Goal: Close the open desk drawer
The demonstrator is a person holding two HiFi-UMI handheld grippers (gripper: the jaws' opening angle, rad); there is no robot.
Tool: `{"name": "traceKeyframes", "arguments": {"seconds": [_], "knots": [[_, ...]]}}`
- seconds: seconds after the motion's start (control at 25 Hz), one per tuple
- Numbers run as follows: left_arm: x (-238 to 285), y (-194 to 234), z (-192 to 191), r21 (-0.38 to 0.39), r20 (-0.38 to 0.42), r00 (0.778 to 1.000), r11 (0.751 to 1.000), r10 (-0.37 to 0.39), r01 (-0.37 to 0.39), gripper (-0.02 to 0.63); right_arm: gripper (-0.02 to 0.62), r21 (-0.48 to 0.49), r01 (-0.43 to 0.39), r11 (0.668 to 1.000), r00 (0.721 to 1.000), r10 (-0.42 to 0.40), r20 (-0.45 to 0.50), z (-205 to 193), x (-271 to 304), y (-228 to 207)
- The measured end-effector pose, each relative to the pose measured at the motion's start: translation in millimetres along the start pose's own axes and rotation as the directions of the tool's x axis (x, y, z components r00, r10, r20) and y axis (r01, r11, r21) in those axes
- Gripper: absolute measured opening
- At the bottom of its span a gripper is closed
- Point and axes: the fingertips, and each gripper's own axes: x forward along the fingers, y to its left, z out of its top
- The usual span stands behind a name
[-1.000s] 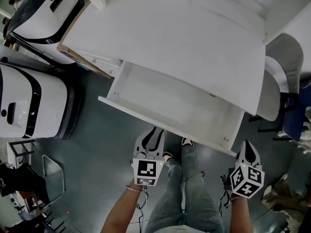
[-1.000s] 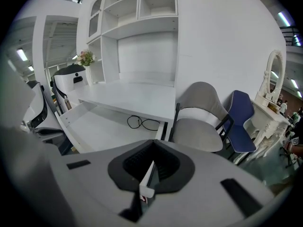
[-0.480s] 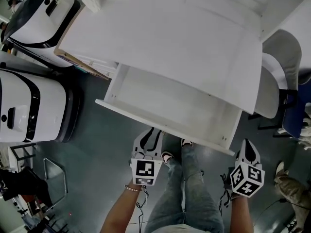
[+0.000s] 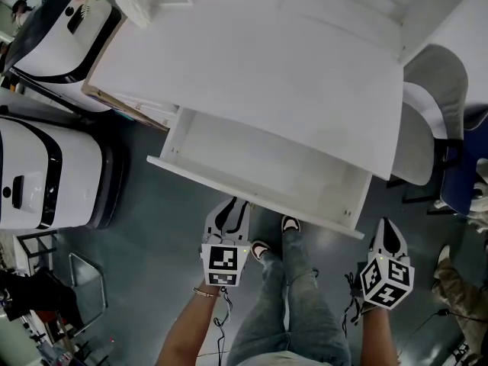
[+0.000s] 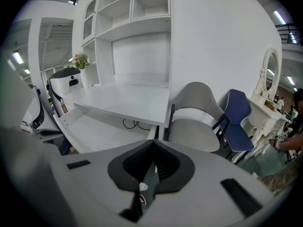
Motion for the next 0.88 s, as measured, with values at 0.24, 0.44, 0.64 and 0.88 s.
{"name": "traceKeyframes", "arguments": {"seconds": [0.24,0.44,0.64,0.88], "knots": [[8.4,1.6,7.2,0.003,-0.004,1.0,1.0,0.004,-0.004,0.112,0.008,0.01,0.0,1.0,1.0,0.0,0.009,9.4,2.0,-6.3],[15.0,2.8,11.1,0.005,-0.01,1.0,1.0,0.0,0.0,0.112,0.008,0.015,-0.005,1.0,1.0,0.005,0.018,17.0,7.6,-8.7],[19.4,3.0,14.1,0.001,-0.018,1.0,1.0,0.005,-0.005,0.112,0.008,0.017,-0.011,1.0,1.0,0.011,0.022,21.9,9.7,-11.0],[27.7,3.4,20.1,-0.004,-0.024,0.999,1.0,0.022,-0.022,0.112,0.008,0.016,-0.015,1.0,1.0,0.015,0.023,28.6,11.7,-19.7]]}}
